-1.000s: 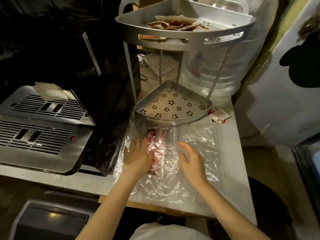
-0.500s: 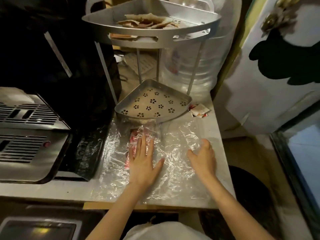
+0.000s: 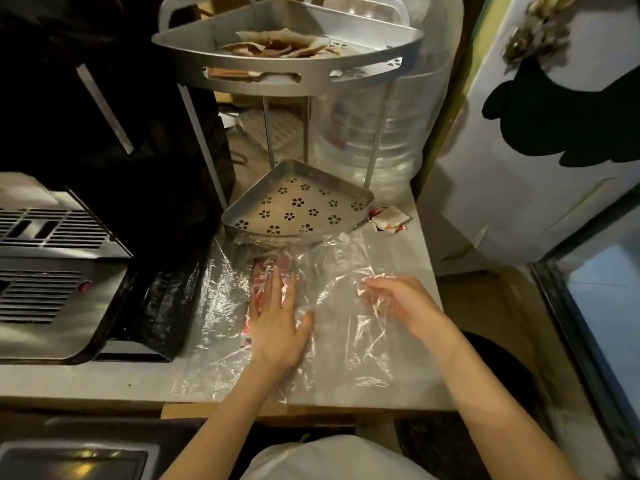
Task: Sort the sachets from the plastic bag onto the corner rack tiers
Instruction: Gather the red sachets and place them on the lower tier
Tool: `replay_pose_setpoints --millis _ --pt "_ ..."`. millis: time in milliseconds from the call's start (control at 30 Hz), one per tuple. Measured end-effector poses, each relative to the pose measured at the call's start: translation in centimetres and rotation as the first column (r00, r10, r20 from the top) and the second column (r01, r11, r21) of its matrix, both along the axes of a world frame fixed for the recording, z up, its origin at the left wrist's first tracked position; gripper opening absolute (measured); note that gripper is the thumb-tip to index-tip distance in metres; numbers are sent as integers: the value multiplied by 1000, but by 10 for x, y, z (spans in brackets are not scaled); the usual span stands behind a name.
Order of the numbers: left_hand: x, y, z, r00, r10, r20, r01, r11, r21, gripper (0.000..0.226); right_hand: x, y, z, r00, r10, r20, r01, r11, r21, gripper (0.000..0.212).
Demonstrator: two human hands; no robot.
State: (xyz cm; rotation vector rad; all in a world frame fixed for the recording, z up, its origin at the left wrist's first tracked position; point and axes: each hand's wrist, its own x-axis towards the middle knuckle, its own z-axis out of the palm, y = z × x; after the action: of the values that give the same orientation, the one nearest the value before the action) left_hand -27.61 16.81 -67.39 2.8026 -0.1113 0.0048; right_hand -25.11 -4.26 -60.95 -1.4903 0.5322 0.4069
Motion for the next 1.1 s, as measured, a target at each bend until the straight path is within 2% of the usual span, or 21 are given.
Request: replay_pose_setpoints --millis 67,167,200,300,433,500,533,567,633,733,800,833,867,900,933,967,1000,1033,1067,1100 --pt "-1 0 3 999 43 -27 -46 991 -123 78 4 -6 11 995 14 96 -16 1000 17 24" --pt "-2 1 7 997 56 -51 -69 947 -315 73 11 -8 28 977 26 211 -33 999 31 6" --pt "-2 2 7 997 56 -59 -72 938 -339 72 13 -7 33 970 13 244 -29 998 59 8" --pt "-3 8 2 995 20 -93 -42 969 -245 78 17 -4 50 957 -5 290 -48 983 177 21" --pt "-1 10 -1 989 -7 -146 -2 998 -59 79 22 -1 64 961 -7 278 -77 953 292 17" --pt "1 8 0 982 -3 -188 4 1000 2 83 22 3 71 964 27 264 -112 943 313 60" --pt "1 6 1 976 0 -216 5 1000 23 81 22 5 75 962 38 272 -132 931 340 74" --pt "3 4 2 970 8 -244 2 999 42 76 22 6 78 957 47 285 -154 917 367 76" --pt "8 2 10 954 38 -297 -29 999 34 68 24 7 84 948 65 313 -202 880 430 54" --pt "20 3 29 937 75 -340 -104 992 -69 57 20 14 100 905 79 418 -305 804 510 21" --pt "23 1 41 966 104 -238 -163 956 -243 51 17 19 113 867 87 490 -368 774 515 10" --pt "22 0 47 974 144 -176 -201 909 -365 50 16 22 118 857 80 510 -382 763 522 9" --pt "21 -2 53 968 189 -168 -250 810 -530 49 15 23 124 849 75 523 -396 746 536 13" --pt "20 -3 61 947 190 -258 -320 624 -713 48 16 24 127 842 68 535 -415 715 563 15" --pt "21 -3 66 916 82 -392 -395 356 -847 51 16 25 130 843 44 537 -421 676 605 20" --pt "23 -2 70 874 -86 -479 -474 70 -878 56 17 24 131 846 13 534 -416 643 643 28" --pt "25 3 72 845 -207 -493 -523 -127 -843 60 18 23 130 852 -15 523 -403 619 675 33" --pt "27 6 75 842 -286 -458 -523 -220 -824 58 19 21 126 863 -40 504 -376 614 694 34" --pt "28 10 75 853 -315 -416 -493 -224 -841 52 20 18 121 876 -62 478 -334 635 696 32" --pt "29 11 76 864 -312 -395 -462 -177 -869 43 20 14 114 886 -75 457 -289 682 672 30"
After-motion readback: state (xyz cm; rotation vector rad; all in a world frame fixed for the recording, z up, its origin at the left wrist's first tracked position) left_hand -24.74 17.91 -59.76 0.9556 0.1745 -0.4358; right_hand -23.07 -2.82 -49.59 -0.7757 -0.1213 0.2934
